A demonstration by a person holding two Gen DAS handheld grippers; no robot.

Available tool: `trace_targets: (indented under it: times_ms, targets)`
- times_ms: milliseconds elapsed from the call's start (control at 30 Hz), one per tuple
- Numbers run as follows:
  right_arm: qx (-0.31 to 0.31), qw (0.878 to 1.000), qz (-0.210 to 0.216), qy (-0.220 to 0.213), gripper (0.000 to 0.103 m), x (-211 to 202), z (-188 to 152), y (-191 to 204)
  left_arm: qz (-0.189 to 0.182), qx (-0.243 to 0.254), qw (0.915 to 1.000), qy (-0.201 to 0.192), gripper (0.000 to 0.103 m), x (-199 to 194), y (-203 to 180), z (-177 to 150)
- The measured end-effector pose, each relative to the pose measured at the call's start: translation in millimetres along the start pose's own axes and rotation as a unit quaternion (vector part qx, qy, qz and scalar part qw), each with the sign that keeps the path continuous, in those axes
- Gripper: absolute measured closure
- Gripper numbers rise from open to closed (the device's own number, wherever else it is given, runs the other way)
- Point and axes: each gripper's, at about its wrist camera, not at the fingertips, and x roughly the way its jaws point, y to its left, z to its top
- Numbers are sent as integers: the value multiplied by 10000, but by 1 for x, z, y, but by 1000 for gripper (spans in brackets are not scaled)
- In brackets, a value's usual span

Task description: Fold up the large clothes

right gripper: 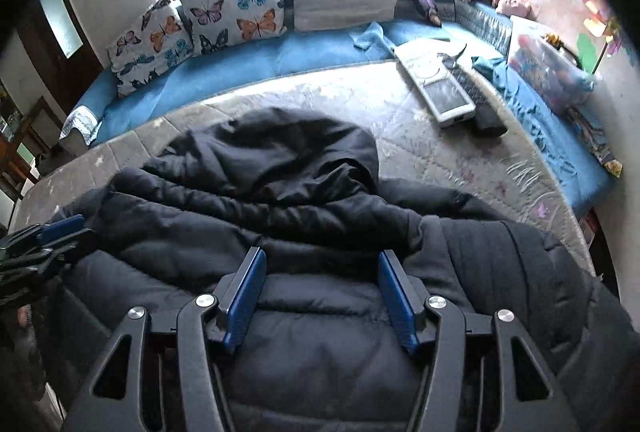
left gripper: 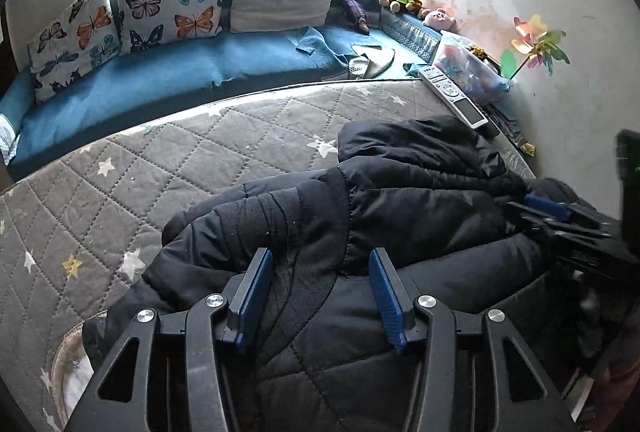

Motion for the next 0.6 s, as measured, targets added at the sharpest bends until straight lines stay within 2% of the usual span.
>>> trace_targets:
  times_ms: [200,367,467,600]
  targets:
    - [-757,9968,245,-121,39,-42,-15,40,53,41,10000,-14,49,-2,0,-1]
    - [-1225,9924,69,77,38,-29,-33,63,115,103,9999,-46,49,-3,-3,-3]
    - [-1240,9920,-32,216,37,-12,-39,65,199,178,9996,-48,48,-1,-6,-4]
    - [-1173,9930,-55,130,37,-28,-40,62,298,273,9992,-67,48,-4,-8,-6]
